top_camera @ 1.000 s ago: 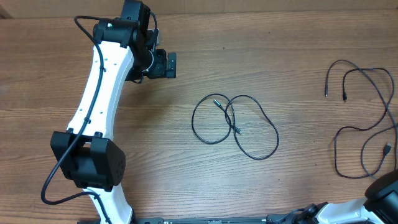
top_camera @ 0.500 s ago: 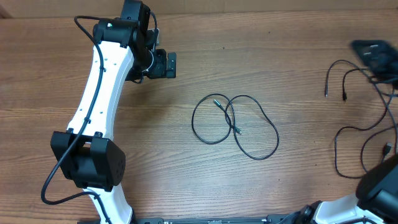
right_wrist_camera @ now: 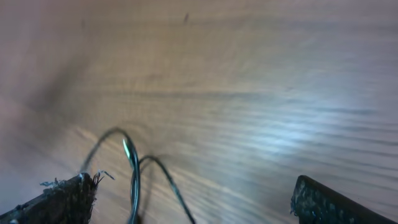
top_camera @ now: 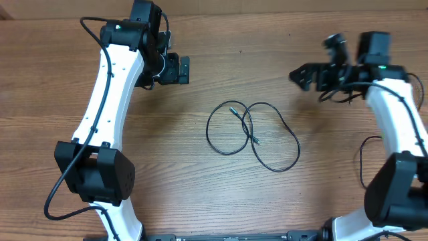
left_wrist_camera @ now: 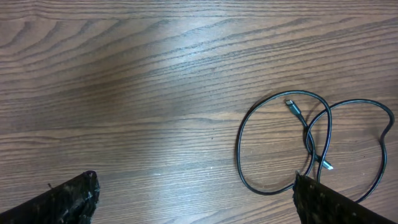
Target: Untangle cables
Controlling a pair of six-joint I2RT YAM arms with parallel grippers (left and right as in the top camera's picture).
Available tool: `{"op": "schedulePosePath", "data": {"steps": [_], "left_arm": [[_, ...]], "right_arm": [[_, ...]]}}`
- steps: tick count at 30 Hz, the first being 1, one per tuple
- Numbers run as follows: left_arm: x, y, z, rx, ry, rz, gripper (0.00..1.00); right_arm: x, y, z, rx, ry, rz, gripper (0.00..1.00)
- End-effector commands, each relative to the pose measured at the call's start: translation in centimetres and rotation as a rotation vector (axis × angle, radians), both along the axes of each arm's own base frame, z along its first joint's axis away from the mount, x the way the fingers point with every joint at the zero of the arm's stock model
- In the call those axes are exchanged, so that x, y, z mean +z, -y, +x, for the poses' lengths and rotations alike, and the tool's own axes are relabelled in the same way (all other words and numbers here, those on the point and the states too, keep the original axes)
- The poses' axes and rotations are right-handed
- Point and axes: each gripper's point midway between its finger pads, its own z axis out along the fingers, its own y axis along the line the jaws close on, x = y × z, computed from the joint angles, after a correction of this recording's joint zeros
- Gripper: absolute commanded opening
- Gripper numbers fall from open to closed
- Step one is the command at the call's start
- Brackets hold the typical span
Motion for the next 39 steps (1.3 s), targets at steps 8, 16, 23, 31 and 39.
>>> {"op": "schedulePosePath", "data": {"steps": [8, 16, 23, 31, 39], "left_arm": [[-0.2, 0.0, -0.1, 0.007, -0.010, -0.011, 1.00], [-0.2, 0.0, -0.1, 0.008, -0.010, -0.011, 1.00], [-0.2, 0.0, -0.1, 0.008, -0.010, -0.011, 1.00], [-0.2, 0.0, -0.1, 0.007, -0.010, -0.011, 1.00], [-0.2, 0.0, -0.1, 0.008, -0.010, -0.011, 1.00]], "right_arm": [[-6.1, -4.4, -3.2, 0.144, -0.147, -0.069, 1.00], [-8.5, -7.0, -6.5, 0.219, -0.234, -0.048, 1.00], [-8.0, -10.5, -8.1, 0.313, -0.248, 0.005, 1.00], [-8.7, -13.8, -9.3, 0.407, -0.246, -0.014, 1.00], [-10.9, -14.6, -8.1, 0.299, -0.264, -0.103, 1.00]]}}
